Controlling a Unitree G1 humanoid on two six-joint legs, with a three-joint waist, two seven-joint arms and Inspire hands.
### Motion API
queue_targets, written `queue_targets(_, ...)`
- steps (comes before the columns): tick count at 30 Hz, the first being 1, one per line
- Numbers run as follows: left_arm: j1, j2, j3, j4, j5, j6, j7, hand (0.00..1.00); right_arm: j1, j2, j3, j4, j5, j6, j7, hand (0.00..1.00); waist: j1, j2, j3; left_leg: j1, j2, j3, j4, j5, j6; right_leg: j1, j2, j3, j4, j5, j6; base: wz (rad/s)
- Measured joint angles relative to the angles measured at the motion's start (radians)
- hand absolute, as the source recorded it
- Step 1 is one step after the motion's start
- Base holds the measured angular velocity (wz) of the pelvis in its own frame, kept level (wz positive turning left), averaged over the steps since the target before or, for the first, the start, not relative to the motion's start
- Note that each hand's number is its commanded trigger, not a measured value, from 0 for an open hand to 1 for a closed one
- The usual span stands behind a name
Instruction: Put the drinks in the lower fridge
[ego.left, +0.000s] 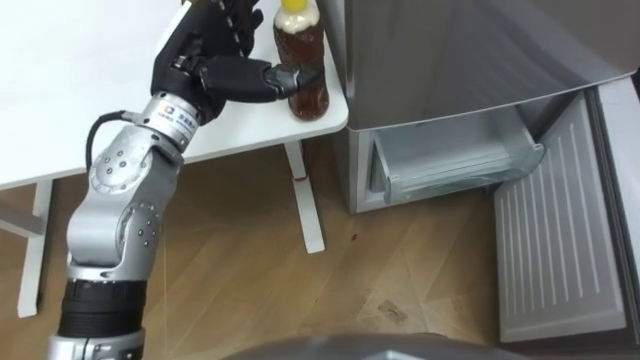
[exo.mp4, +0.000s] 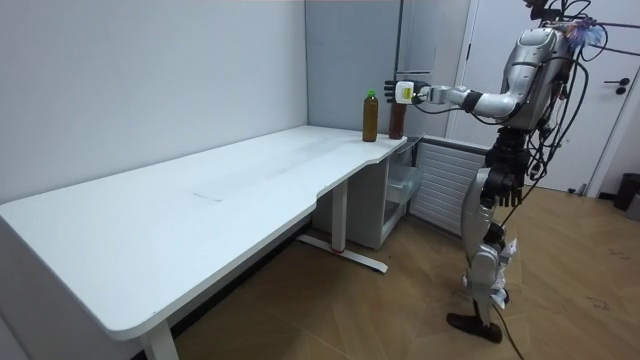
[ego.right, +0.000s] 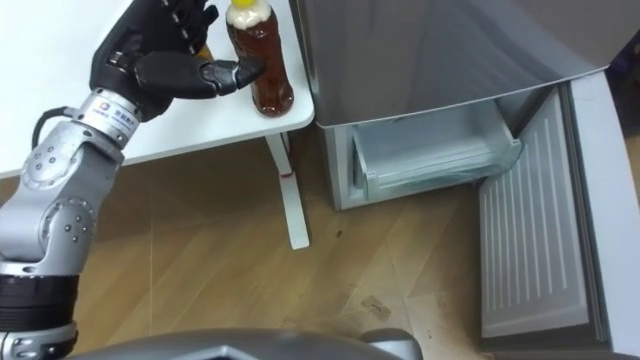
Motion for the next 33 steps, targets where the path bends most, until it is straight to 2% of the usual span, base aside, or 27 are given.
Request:
queue_targets(18,0.000,0.000,0.000,0.000,-0.026,0.046,0.024,0.00,0.018,0.000,0.000,-0.029,0.001,0.035,0.011,0.00,-0.005,0.002,-0.0007,-0.001,0.000,0.002,0.000,0.000,0.000,-0.001,0.000,0.002,-0.002,0.000,0.000,0.00)
queue_targets(23,-0.002,0.001,0.000,0.000,-0.027,0.055,0.036,0.00,0.023,0.006,0.000,-0.029,0.001,0.040,0.012,0.00,-0.011,-0.002,0.0021,-0.002,0.000,0.003,0.000,0.000,0.000,-0.006,0.000,0.013,-0.002,0.000,0.000,-0.04)
queue_targets(28,-0.005,0.006,0.000,0.003,-0.029,0.056,0.036,0.00,0.019,0.006,0.000,-0.029,0.000,0.041,0.020,0.00,-0.036,-0.001,0.0032,-0.007,0.000,0.003,0.000,0.000,0.000,-0.010,0.001,0.016,-0.003,0.000,0.000,0.00)
queue_targets(33,-0.051,0.006,-0.001,0.060,-0.049,0.056,0.047,0.00,0.015,0.006,0.000,-0.039,0.000,0.041,0.016,0.00,-0.049,0.006,0.0033,-0.018,0.000,0.003,0.000,0.000,0.000,-0.019,0.001,0.015,-0.002,0.000,0.000,0.00)
